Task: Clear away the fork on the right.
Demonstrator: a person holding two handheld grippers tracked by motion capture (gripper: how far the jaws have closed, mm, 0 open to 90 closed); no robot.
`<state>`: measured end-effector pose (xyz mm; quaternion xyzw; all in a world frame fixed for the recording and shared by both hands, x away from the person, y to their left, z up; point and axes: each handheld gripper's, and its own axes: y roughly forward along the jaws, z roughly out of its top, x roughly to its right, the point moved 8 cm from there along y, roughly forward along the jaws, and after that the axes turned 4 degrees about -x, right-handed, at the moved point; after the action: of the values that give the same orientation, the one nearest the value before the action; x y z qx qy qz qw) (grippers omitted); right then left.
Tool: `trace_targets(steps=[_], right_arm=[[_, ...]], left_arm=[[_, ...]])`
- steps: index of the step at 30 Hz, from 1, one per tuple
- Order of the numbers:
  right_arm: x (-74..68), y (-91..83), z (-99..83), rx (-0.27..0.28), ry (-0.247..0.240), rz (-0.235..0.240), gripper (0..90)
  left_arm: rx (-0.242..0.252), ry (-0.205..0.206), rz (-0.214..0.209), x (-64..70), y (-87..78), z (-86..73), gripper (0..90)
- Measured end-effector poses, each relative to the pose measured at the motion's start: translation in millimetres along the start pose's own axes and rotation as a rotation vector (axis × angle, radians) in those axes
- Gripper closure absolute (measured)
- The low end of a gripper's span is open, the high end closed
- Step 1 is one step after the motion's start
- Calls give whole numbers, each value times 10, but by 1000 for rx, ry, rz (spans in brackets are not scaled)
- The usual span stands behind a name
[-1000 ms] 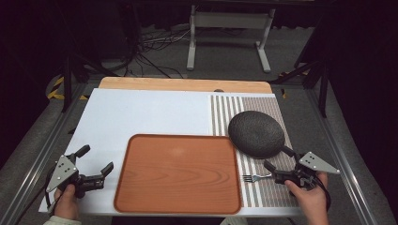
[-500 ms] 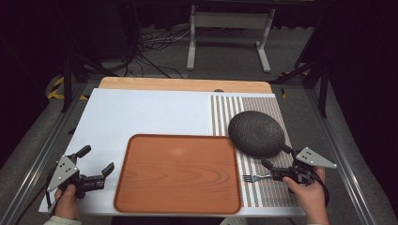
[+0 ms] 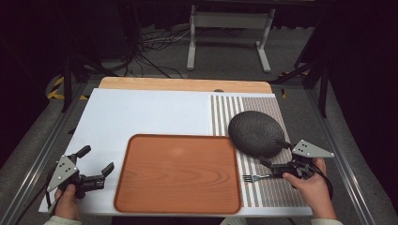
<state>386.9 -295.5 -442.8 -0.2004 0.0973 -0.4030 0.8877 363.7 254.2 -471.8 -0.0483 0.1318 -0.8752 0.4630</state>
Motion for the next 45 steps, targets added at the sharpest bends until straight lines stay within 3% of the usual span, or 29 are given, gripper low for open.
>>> trace_targets(steps=[1, 11, 24, 26, 45], right_arm=[[0, 0, 0, 0, 0, 0, 38], [-9, -33, 102, -182, -130, 13, 52], [-2, -29, 172, -338, -211, 25, 68], [-7, -3, 159, -390, -240, 28, 76], [-52, 110, 187, -608, -362, 66, 93]], left_arm=[[0, 0, 0, 0, 0, 0, 2], [-1, 2, -1, -1, 0, -1, 2], [-2, 2, -1, -1, 3, -2, 2], [-2, 4, -1, 2, 9, -5, 2], [-5, 6, -3, -3, 10, -7, 2]])
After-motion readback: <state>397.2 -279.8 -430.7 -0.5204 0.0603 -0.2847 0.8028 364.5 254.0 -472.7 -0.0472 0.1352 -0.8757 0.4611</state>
